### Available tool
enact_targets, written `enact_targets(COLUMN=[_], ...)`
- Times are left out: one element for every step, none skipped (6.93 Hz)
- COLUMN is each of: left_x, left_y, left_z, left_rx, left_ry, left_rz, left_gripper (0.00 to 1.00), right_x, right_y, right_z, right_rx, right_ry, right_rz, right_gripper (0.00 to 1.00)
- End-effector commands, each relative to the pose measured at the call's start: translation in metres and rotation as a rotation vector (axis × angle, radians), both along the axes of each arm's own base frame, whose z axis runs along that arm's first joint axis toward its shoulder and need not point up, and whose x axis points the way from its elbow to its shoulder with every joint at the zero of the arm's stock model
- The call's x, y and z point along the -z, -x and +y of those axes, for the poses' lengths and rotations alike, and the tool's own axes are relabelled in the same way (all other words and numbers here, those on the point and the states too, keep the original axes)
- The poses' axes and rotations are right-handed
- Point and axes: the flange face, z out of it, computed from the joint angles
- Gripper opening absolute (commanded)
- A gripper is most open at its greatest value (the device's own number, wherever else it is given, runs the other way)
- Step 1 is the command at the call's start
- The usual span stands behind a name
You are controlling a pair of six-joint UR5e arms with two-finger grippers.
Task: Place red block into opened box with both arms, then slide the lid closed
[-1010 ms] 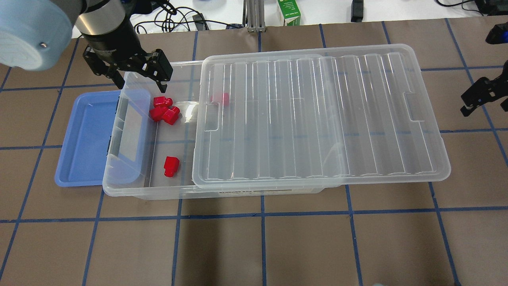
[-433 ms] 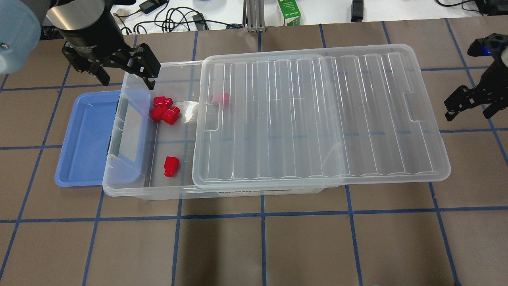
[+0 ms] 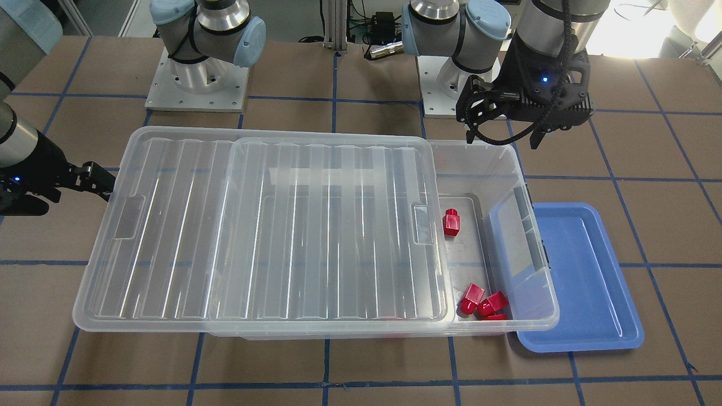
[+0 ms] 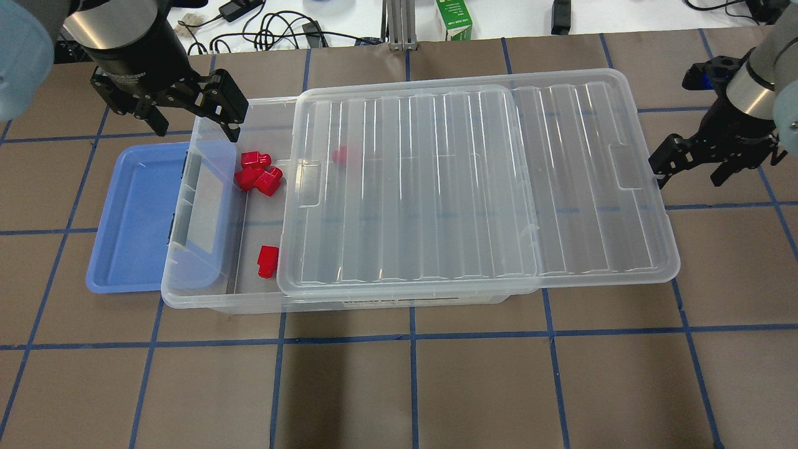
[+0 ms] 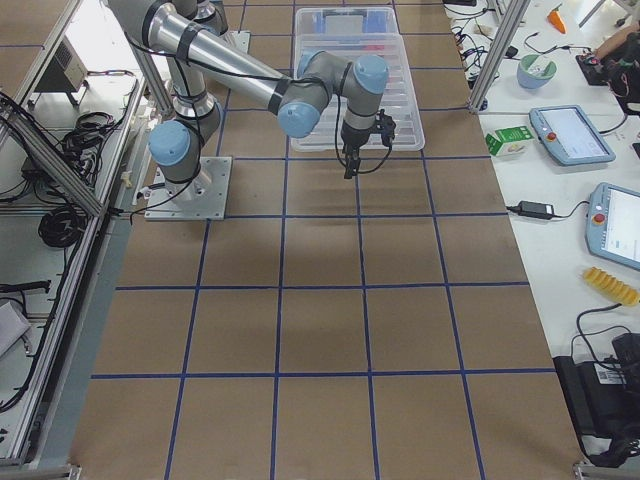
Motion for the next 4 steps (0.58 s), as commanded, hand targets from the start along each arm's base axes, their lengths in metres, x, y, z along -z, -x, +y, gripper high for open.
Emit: enact_targets(left_x=[0.0,0.0,0.0,0.0], left_y=[-0.007,-0.006,-0.007,-0.006], left_z=[-0.001,-0.001,-0.001,-0.001], left_rx=[-0.013,-0.012,-0.014,-0.012], left_ry=[0.001,0.001,0.001,-0.001], left_rz=[0.003,0.003,0.002,0.002], left_gripper=[1.0,1.0,1.0,1.0], right_x=[0.001,-0.001,0.004,0.013], right_y=[-0.066,-0.096,-0.126,-0.142], right_z=[-0.007,-0.007,-0.013,-0.015], right_rx=[-0.024,-0.011,-0.052,-0.071], right_ry=[0.035,0.049,0.086,0.083], right_rz=[0.015,0.015,0.006,0.005], right_gripper=[1.0,1.0,1.0,1.0])
